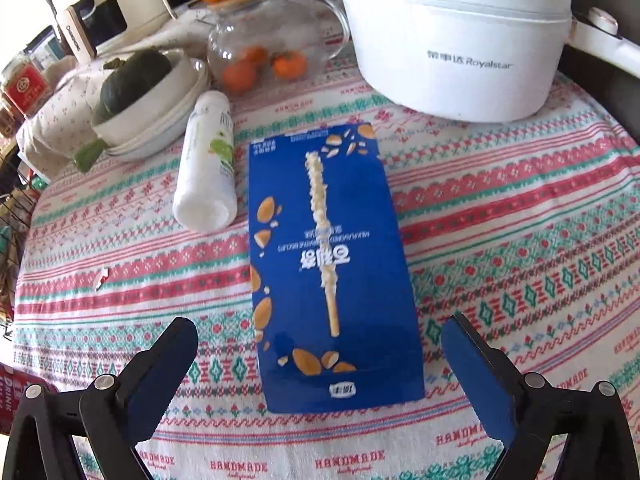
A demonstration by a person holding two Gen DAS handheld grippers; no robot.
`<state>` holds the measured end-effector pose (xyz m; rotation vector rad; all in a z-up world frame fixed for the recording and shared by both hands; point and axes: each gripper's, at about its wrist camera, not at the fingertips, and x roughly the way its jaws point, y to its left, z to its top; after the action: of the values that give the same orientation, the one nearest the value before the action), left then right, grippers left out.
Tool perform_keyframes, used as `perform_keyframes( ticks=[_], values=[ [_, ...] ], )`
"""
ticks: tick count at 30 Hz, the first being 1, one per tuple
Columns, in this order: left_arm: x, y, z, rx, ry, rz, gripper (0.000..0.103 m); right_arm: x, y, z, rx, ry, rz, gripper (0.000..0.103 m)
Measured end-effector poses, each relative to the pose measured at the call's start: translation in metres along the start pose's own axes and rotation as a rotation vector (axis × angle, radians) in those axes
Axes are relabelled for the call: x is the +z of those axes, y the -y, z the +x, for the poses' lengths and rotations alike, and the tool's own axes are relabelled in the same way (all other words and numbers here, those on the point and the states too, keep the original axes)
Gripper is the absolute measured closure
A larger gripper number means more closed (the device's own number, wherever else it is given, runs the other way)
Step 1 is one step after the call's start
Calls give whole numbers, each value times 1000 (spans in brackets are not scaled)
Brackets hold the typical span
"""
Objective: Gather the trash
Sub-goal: 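Hold the red can in the left tool while the right tool grasps the blue biscuit box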
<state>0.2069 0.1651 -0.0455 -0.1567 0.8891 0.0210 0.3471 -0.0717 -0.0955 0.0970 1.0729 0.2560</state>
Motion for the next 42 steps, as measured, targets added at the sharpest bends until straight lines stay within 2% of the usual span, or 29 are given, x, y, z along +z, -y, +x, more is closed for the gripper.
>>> perform_keyframes(
  ticks=[7,8,11,14,15,17,19,22,24,25,26,27,28,29,31,37,40,42],
  values=[
    [2,-6,11,14,-26,-1,48,0,-25,40,-56,-64,-96,1],
    [2,-7,12,16,-27,-1,48,-1,-28,47,-84,-66,-104,0],
    [3,-8,12,14,-28,-8,48,-1,-37,57,-195,-36,-159,0],
    [3,-6,12,11,-27,-9,48,-1,-37,54,-202,-8,-168,8],
    [3,-5,11,9,-25,-10,48,-1,-36,51,-198,1,-171,22],
    [3,-2,8,4,-21,-4,48,1,-33,43,-155,-9,-175,42],
    [1,1,5,2,-16,3,48,4,-35,34,-145,-18,-200,58],
    [0,2,2,-1,-12,8,48,5,-31,22,-105,-50,-197,95],
    [-1,2,1,-2,-10,8,48,5,-21,16,-68,-55,-170,94],
    [-1,2,1,-1,-10,7,48,4,-15,13,-37,-58,-152,84],
    [-1,2,2,-2,-11,7,48,4,-8,11,-15,-63,-123,58],
    [0,2,3,-1,-13,8,48,3,-1,9,1,-65,-93,39],
    [0,2,4,-1,-15,8,48,3,6,8,9,-56,-60,8],
    [0,3,5,0,-18,8,48,3,13,4,13,-27,-33,0],
    [1,3,9,-1,-24,11,48,5,20,3,15,-1,-22,0],
    [0,8,15,-1,-40,27,48,8,18,40,-24,-60,-74,0],
    [0,10,16,-4,-43,34,48,7,14,51,-145,-44,-129,0],
    [-1,11,16,-4,-44,37,48,9,18,58,-177,-65,-132,0]
  ],
)
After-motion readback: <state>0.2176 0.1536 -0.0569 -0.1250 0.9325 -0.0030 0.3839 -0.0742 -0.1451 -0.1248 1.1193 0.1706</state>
